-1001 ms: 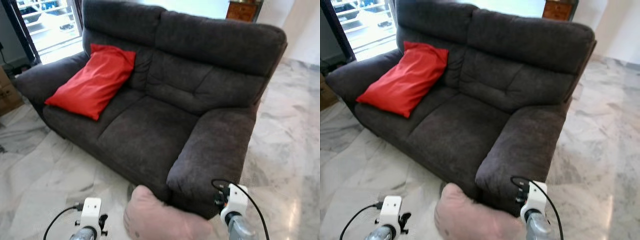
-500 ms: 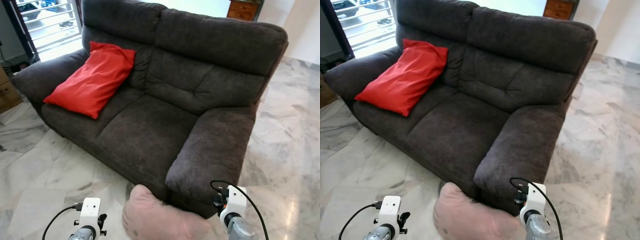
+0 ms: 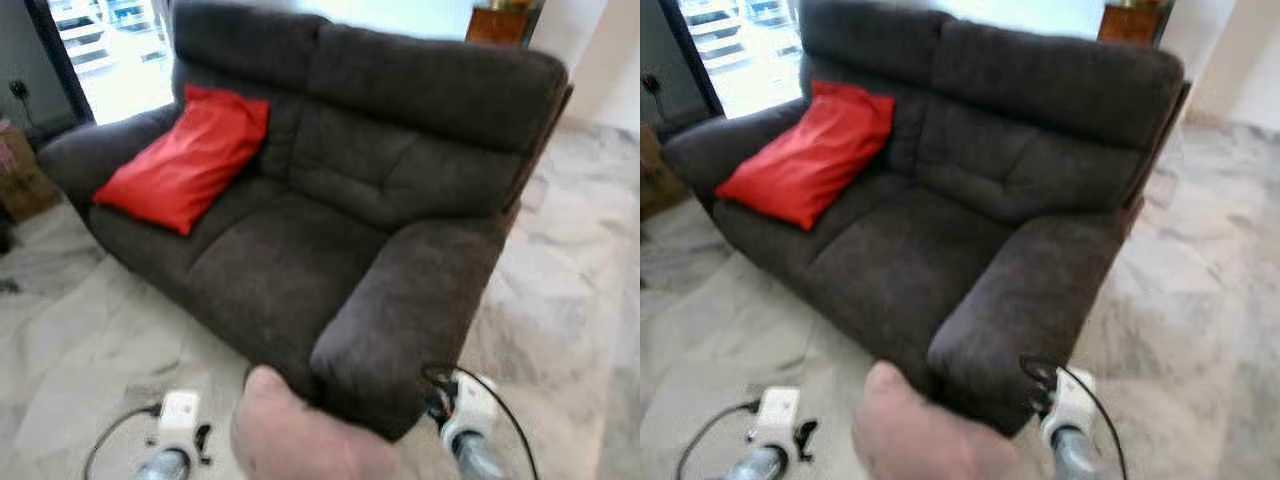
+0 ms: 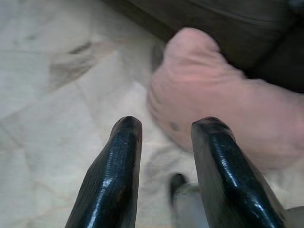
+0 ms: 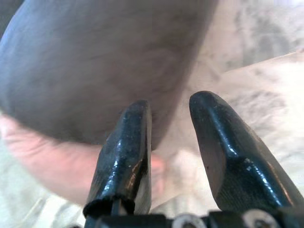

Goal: Move the pillow to the sofa from floor

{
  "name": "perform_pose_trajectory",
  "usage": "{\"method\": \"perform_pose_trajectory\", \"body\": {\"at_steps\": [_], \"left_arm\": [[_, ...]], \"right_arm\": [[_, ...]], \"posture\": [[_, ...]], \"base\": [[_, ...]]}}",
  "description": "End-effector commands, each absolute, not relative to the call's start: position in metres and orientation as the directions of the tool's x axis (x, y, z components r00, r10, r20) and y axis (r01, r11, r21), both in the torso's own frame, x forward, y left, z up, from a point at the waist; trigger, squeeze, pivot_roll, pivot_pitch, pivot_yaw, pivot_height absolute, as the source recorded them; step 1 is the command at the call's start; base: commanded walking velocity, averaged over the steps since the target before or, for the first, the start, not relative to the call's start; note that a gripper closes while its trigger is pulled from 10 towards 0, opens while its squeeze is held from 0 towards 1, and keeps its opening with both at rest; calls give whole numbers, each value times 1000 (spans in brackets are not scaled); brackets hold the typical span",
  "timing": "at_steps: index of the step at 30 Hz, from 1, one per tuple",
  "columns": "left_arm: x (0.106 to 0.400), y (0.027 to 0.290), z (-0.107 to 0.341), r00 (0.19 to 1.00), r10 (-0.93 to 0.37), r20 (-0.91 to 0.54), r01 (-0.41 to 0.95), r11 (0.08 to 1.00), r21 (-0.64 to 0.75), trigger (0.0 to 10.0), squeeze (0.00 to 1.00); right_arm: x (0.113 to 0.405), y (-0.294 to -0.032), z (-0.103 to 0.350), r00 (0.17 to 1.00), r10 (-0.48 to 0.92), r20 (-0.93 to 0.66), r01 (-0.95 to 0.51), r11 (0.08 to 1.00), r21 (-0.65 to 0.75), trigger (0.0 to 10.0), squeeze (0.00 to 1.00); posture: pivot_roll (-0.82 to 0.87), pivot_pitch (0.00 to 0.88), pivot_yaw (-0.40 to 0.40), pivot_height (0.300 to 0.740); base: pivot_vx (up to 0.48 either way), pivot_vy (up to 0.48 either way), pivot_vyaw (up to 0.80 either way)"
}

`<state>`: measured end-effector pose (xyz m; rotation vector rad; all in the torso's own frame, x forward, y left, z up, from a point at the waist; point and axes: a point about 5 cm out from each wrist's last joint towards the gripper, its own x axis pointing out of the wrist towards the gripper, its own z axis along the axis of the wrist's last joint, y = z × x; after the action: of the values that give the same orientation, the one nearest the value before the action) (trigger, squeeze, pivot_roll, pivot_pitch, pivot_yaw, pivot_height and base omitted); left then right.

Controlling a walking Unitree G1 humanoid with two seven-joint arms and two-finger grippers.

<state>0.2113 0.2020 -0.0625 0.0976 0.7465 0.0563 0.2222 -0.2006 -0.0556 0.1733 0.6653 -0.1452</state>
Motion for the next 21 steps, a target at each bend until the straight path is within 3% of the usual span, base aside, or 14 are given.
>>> {"method": "perform_pose_trajectory", "body": {"at_steps": [1, 5, 12, 16, 18, 20, 21], "left_arm": [[210, 210, -62, 727, 106, -679, -21, 991, 132, 10000, 0], [210, 210, -62, 728, 106, -677, -22, 991, 132, 10000, 0], [221, 213, -53, 774, 104, -625, -16, 989, 144, 10000, 0], [243, 220, -29, 877, 110, -467, -23, 982, 187, 10000, 0], [246, 221, -25, 889, 111, -444, -26, 981, 193, 10000, 0], [266, 226, 8, 961, 135, -243, -83, 973, 214, 10000, 0], [266, 226, 8, 961, 135, -243, -83, 973, 214, 10000, 0]], "right_arm": [[226, -195, -54, 785, -68, -616, 187, 974, 130, 10000, 0], [227, -195, -54, 787, -69, -613, 187, 974, 131, 10000, 0], [236, -197, -45, 833, -62, -550, 164, 977, 137, 10000, 0], [244, -205, -31, 901, -76, -428, 148, 979, 138, 10000, 0], [244, -206, -30, 906, -82, -414, 154, 977, 144, 10000, 0], [245, -208, -21, 943, -86, -321, 140, 979, 151, 10000, 0], [245, -208, -21, 943, -86, -321, 140, 979, 151, 10000, 0]], "posture": [[19, 0, -60, 736], [20, 0, -60, 736], [17, 0, -61, 736], [12, 0, -57, 736], [12, 0, -57, 736], [10, 0, -46, 736], [10, 0, -46, 736]], "base": [[0, -285, 0], [0, -288, 0], [0, 0, 0], [0, 0, 0], [0, 0, 0], [0, 0, 0], [0, 0, 0]]}}
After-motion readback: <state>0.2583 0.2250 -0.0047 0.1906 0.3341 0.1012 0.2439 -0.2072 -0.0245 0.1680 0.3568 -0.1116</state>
